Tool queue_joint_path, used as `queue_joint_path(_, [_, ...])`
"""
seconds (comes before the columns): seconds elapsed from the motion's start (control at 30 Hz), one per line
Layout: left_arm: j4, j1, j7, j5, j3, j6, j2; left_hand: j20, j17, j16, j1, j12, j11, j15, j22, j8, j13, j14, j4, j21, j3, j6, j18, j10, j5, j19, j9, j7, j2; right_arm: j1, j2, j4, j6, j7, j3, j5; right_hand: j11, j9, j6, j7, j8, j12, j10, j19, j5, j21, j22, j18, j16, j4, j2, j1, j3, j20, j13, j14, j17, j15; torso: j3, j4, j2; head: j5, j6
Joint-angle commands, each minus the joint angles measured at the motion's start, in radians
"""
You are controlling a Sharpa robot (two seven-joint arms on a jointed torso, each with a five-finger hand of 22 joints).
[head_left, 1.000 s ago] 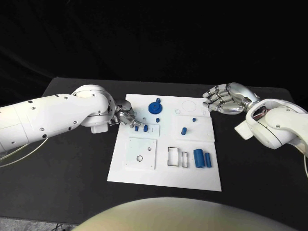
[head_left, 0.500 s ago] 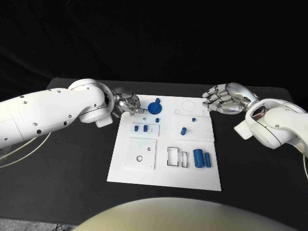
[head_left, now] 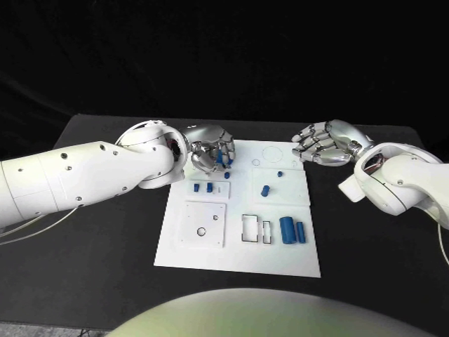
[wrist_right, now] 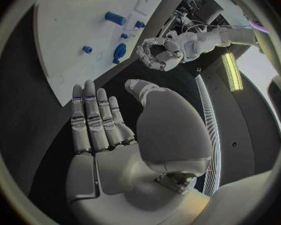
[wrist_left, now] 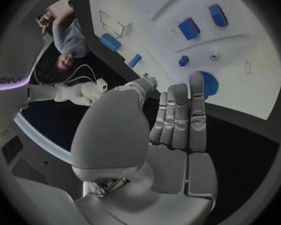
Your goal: Assemble the parts on the task board
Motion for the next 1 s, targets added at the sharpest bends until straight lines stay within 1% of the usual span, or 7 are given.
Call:
queue_joint_path(0.03, [-0.02,0.0,0.097,-0.226,-0.007,-0.04,0.019,-0.007,-0.006,0.008,0.0,-0.026,0.001,-0.007,0.009,-0.026,-0.024,0.009,-0.011,0.003,-0.005,0.022,0.019,0.001,0.006,0.007,-0.018,-0.016,-0.015,-0.001,0.003,0.0,0.02,0.004,0.0,-0.005,0.002,-0.002,-0.007,0.086,0.006,-0.001,-0.005,-0.004,0.004,-0.002,-0.001,0.013,-0.005,-0.003,0.005,-0.004,0.001,0.0,-0.002,-0.008,-0.002,0.001,0.0007,0.0009,0.0,0.0,0.0])
queue_joint_path(0.1, [-0.031,-0.001,0.101,-0.271,-0.011,-0.027,0.032,-0.01,-0.01,0.012,-0.013,-0.044,0.003,-0.011,0.014,-0.043,-0.038,0.01,-0.01,0.007,-0.017,0.025,0.018,-0.01,0.004,0.009,-0.027,-0.023,-0.029,-0.001,0.004,0.0,0.019,0.004,0.0,-0.005,0.002,-0.002,-0.007,0.086,0.006,-0.001,-0.005,-0.004,0.004,-0.002,-0.001,0.013,-0.005,-0.003,0.005,-0.004,0.001,0.0,-0.002,-0.008,-0.002,0.001,0.0008,0.0004,0.0,0.0,0.0])
queue_joint_path(0.2, [-0.046,-0.001,0.103,-0.314,-0.016,-0.004,0.049,-0.016,0.016,0.051,-0.023,-0.057,-0.003,-0.018,0.037,-0.058,-0.052,0.035,-0.014,0.049,-0.04,0.036,0.012,-0.017,-0.026,0.027,-0.035,-0.032,-0.037,-0.001,0.005,0.0,0.017,0.004,0.0,-0.005,0.002,-0.002,-0.007,0.086,0.006,-0.001,-0.005,-0.004,0.004,-0.002,-0.001,0.013,-0.005,-0.003,0.005,-0.004,0.001,0.0,-0.002,-0.008,-0.002,0.001,-0.0007,0.0006,0.001,-0.002,0.0])
queue_joint_path(0.3, [-0.058,-0.001,0.102,-0.341,-0.02,0.016,0.063,-0.021,0.06,0.113,-0.022,-0.066,-0.011,-0.025,0.075,-0.072,-0.065,0.072,-0.022,0.12,-0.057,0.053,0.0,-0.016,-0.061,0.056,-0.042,-0.032,-0.034,-0.001,0.006,0.0,0.015,0.005,0.0,-0.005,0.002,-0.002,-0.007,0.086,0.006,-0.001,-0.005,-0.003,0.004,-0.001,-0.002,0.013,-0.005,-0.003,0.006,-0.005,0.001,0.0,-0.002,-0.007,-0.002,0.001,-0.001,0.0,0.001,-0.001,0.0])
queue_joint_path(0.47, [-0.077,-0.001,0.095,-0.376,-0.022,0.068,0.081,-0.029,0.154,0.24,-0.017,-0.074,-0.022,-0.033,0.136,-0.098,-0.084,0.136,-0.028,0.209,-0.074,0.103,-0.013,-0.001,-0.091,0.082,-0.05,-0.031,-0.032,-0.001,0.007,-0.001,0.014,0.005,0.0,-0.005,0.002,-0.002,-0.007,0.087,0.007,-0.001,-0.005,-0.003,0.004,-0.001,-0.002,0.013,-0.005,-0.003,0.006,-0.005,0.001,0.0,-0.003,-0.008,-0.003,0.001,-0.0001,0.0001,-0.001,-0.001,0.0])
queue_joint_path(0.63, [-0.089,-0.001,0.086,-0.393,-0.023,0.089,0.091,-0.032,0.193,0.292,-0.016,-0.076,-0.025,-0.035,0.17,-0.114,-0.092,0.16,-0.028,0.264,-0.081,0.118,-0.021,0.008,-0.101,0.098,-0.052,-0.029,-0.031,-0.001,0.008,-0.001,0.013,0.005,0.0,-0.005,0.002,-0.002,-0.007,0.087,0.007,-0.001,-0.005,-0.003,0.004,-0.001,-0.002,0.013,-0.005,-0.003,0.006,-0.005,0.001,0.0,-0.003,-0.008,-0.003,0.001,0.0007,0.0013,0.0,-0.002,0.0])
queue_joint_path(1.0, [-0.119,-0.001,0.067,-0.41,-0.023,0.13,0.114,-0.032,0.228,0.342,-0.012,-0.082,-0.022,-0.033,0.206,-0.133,-0.102,0.182,-0.029,0.319,-0.081,0.13,-0.029,0.016,-0.099,0.114,-0.054,-0.023,-0.027,-0.001,0.009,-0.001,0.013,0.006,0.0,-0.005,0.002,-0.002,-0.007,0.087,0.007,-0.001,-0.005,-0.003,0.004,-0.001,-0.002,0.013,-0.005,-0.003,0.006,-0.005,0.001,0.0,-0.003,-0.008,-0.003,0.001,-0.0001,0.0004,0.0,-0.004,0.0])
